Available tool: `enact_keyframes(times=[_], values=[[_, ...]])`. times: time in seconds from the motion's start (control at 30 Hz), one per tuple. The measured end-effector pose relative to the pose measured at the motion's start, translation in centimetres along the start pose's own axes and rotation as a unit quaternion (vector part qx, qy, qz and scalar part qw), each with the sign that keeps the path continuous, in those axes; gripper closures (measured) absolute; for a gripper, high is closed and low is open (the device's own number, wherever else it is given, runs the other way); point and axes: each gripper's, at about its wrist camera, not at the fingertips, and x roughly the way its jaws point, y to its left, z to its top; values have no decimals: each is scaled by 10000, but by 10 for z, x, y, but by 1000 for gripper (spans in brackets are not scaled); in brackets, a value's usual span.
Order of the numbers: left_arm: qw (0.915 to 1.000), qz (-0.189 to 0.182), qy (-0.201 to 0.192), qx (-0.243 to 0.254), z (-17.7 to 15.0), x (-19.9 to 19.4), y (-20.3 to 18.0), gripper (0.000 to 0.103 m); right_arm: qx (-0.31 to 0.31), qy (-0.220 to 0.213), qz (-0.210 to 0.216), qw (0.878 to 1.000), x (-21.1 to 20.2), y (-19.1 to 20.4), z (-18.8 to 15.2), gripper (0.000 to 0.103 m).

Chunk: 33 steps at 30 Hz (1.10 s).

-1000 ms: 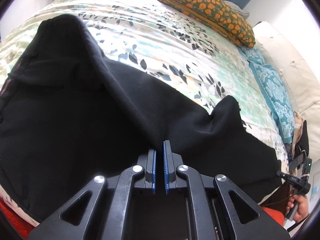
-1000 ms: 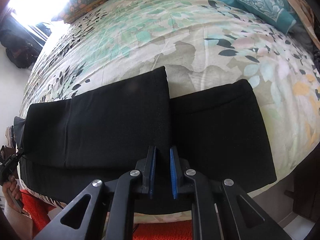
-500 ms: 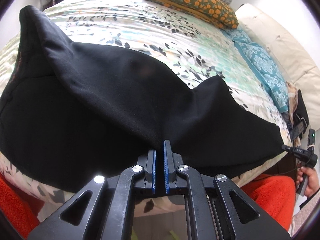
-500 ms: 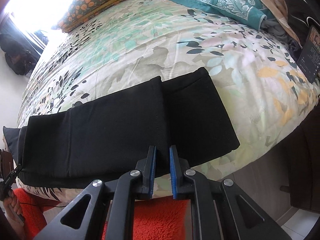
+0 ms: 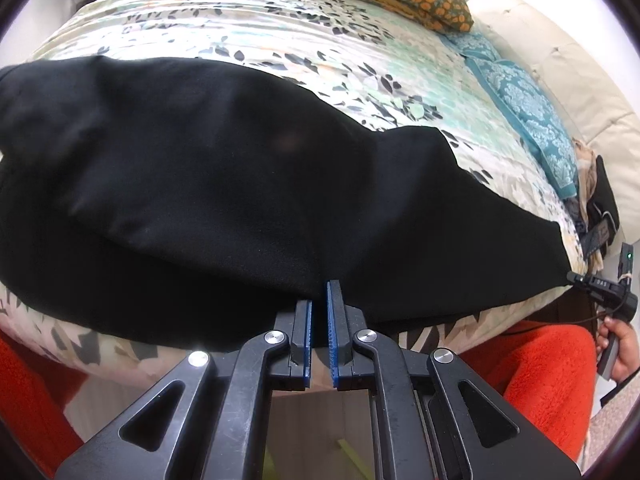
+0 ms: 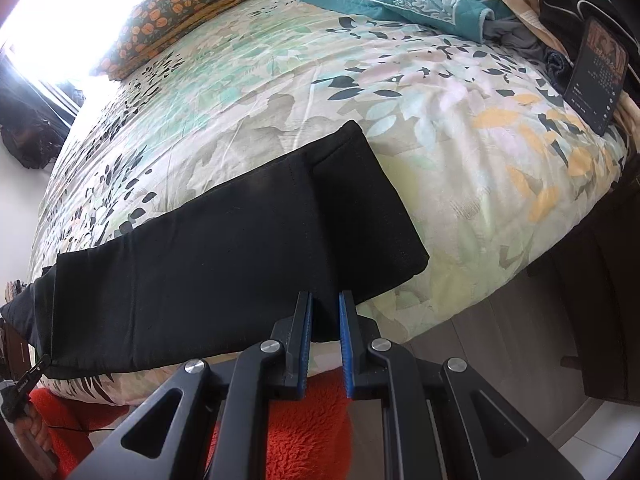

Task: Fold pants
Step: 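Lift the held pants with both grippers and fold them over toward the hems, then lower the folded layer onto the pants and open both grippers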

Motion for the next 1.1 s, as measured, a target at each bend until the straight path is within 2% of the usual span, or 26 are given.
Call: enact_keyframes(times=[0.17, 0.3, 0.4, 0.47, 0.53, 0.6, 0.8, 0.83, 0.9, 0.97, 1.03, 1.1], values=[[9999, -42, 91, 127, -3, 4, -13, 98, 64, -44, -116, 9999, -1, -9, 3, 90], [9998, -47, 119, 172, -1, 11, -27, 98, 51, -276, -278, 9992, -9, -12, 20, 90], [9992, 10, 139, 387, -8, 16, -38, 98, -264, -575, -681, 9957, -14, -9, 29, 96], [9988, 78, 228, 435, -12, 23, -41, 98, -336, -432, -926, 9942, -2, -15, 30, 99], [9988, 45, 369, 311, -14, 27, -35, 98, -204, -253, -922, 9952, 12, -26, 26, 100], [9987, 40, 405, 308, -15, 28, -34, 98, -78, -335, -947, 9949, 11, -31, 25, 103], [9983, 60, 411, 404, -17, 28, -38, 97, 84, -413, -901, 9950, 8, -38, 21, 102], [9982, 47, 432, 422, -17, 28, -38, 97, 148, -455, -848, 9952, 5, -40, 20, 100], [9976, 17, 493, 477, -18, 26, -38, 97, 292, -519, -734, 9955, 0, -43, 17, 90], [9971, 9, 532, 541, -21, 22, -37, 97, 366, -564, -771, 9948, -5, -45, 13, 68], [9966, -3, 558, 601, -25, 17, -36, 90, 411, -629, -720, 9946, -12, -46, 10, 51], [9965, 5, 529, 645, -27, 11, -36, 85, 350, -730, -659, 9945, -20, -41, 7, 48]])
